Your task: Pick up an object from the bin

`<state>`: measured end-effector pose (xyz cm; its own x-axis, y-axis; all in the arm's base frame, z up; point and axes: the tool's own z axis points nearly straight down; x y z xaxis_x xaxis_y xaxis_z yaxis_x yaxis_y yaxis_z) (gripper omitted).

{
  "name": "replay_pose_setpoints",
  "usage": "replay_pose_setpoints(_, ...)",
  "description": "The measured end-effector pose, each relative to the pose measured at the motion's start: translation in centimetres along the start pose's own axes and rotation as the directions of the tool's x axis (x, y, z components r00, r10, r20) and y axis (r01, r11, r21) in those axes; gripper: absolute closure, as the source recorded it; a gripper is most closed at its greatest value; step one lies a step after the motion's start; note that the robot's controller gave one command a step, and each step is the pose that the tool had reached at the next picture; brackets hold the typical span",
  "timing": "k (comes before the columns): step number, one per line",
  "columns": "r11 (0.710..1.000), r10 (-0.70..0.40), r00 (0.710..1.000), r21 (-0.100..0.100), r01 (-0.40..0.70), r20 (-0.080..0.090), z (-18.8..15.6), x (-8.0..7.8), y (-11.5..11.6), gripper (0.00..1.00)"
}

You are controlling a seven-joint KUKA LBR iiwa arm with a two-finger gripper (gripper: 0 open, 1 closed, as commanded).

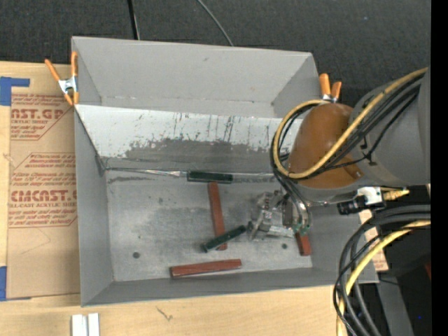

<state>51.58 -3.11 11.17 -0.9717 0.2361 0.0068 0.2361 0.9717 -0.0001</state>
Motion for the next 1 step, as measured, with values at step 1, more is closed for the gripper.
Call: replay_pose_setpoints(1,1.000,0.000,1.000,0.001,0.000,-0.003,-2.16,0.13,0.00,1.00)
